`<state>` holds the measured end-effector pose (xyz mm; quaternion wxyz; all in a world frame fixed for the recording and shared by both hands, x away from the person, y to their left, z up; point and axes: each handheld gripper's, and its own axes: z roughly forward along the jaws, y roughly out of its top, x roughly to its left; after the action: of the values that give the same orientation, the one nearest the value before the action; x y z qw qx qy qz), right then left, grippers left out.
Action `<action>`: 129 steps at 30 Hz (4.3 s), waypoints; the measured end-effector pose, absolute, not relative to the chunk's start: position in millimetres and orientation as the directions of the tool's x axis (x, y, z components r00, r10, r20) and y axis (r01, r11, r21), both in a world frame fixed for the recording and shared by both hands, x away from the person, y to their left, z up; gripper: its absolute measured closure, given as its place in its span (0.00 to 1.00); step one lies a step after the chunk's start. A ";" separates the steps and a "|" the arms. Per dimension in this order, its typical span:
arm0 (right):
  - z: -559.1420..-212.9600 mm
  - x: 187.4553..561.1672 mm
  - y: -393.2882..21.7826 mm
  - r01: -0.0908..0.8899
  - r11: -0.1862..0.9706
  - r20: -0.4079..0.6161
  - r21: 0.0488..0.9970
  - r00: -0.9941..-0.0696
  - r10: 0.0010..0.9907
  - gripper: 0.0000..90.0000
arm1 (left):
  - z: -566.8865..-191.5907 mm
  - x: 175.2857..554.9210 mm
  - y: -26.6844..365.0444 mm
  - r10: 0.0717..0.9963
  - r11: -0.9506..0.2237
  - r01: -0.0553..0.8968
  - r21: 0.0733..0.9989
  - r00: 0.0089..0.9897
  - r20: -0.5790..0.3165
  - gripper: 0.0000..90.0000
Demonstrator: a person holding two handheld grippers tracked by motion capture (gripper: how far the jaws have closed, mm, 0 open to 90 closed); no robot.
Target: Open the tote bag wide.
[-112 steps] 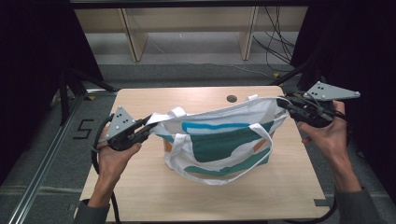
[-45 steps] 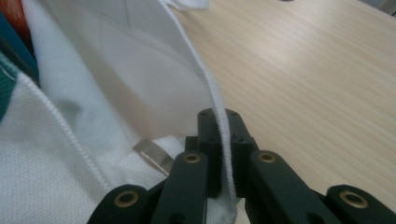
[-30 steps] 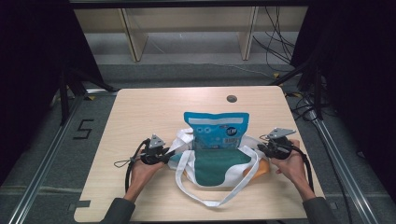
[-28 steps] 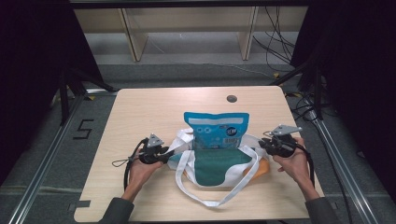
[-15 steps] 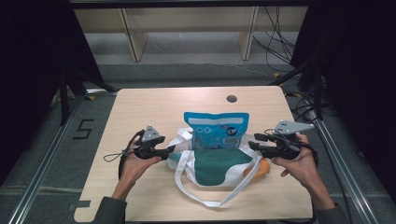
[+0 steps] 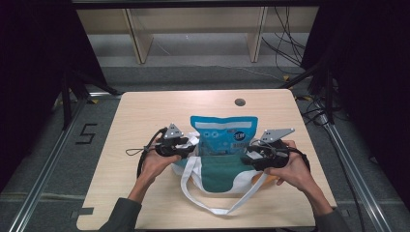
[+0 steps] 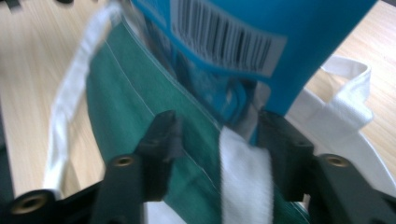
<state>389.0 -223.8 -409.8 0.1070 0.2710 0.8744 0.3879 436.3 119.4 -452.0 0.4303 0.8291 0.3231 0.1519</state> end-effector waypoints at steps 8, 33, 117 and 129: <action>-409.9 360.1 -235.0 0.333 0.657 -0.070 0.677 -0.859 0.507 0.93 | -455.9 449.3 118.1 0.698 -0.372 0.427 0.824 0.714 -0.055 0.92; -464.4 343.0 -231.0 0.411 0.653 0.030 0.636 -0.859 0.512 0.84 | -484.0 476.8 124.7 0.759 -0.419 0.569 0.708 0.647 -0.072 0.81; -422.3 379.0 -223.1 0.389 0.669 0.030 0.633 -0.876 0.481 0.88 | -456.4 347.0 99.5 0.506 -0.542 0.332 0.772 0.862 -0.016 0.75; -418.7 375.7 -220.6 0.355 0.663 -0.015 0.659 -0.875 0.484 0.90 | -469.7 320.4 39.2 0.395 -0.563 0.343 0.752 0.911 -0.120 0.89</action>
<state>375.7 -220.6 -418.7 0.0949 0.2311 0.9070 0.3390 320.4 39.2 -469.7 0.4183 0.8834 0.2088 0.0309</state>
